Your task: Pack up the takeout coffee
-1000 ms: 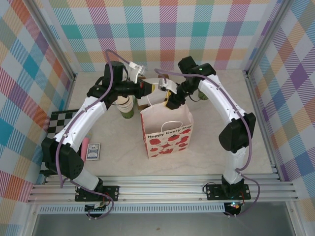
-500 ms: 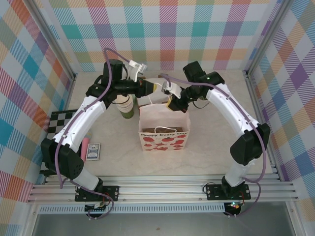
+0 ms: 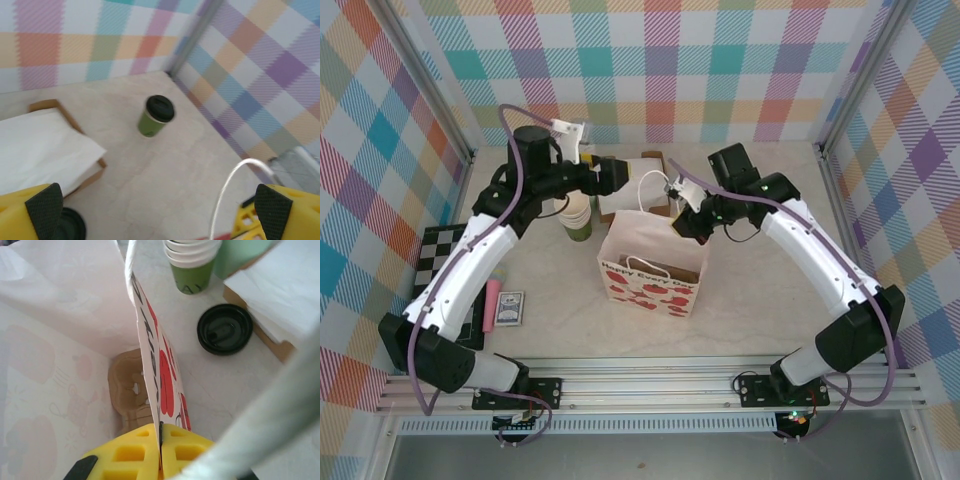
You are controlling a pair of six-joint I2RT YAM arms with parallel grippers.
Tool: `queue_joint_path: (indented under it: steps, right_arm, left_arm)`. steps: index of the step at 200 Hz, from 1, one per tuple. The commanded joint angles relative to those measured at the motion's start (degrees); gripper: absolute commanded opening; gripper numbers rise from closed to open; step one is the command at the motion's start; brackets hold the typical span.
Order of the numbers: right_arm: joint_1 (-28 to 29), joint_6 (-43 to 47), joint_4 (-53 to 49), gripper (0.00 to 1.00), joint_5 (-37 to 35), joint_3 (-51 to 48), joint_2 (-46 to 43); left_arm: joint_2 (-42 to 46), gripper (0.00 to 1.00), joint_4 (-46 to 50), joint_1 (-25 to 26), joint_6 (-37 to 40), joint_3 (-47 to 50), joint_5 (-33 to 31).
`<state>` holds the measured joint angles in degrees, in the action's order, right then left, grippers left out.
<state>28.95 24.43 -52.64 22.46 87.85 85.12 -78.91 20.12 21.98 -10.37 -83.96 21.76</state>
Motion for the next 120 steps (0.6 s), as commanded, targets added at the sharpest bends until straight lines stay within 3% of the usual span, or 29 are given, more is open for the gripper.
queue_joint_path:
  steps: [1, 73, 120]
  right_arm:
    - [0.23, -11.19, 0.81, 0.0, -7.93, -0.86, -3.69]
    - [0.23, -36.18, -4.36, 0.0, -22.56, -2.61, -9.2]
    - [0.88, -47.39, -0.68, 0.0, -20.81, -6.21, -9.71]
  left_arm:
    - [3.29, 1.0, -0.32, 0.0, -4.13, 2.14, -16.21]
    - [7.86, 1.0, 5.82, -0.05, -8.93, 5.84, -31.04]
    - [8.83, 1.0, 6.66, -0.22, -10.98, 6.47, -35.68]
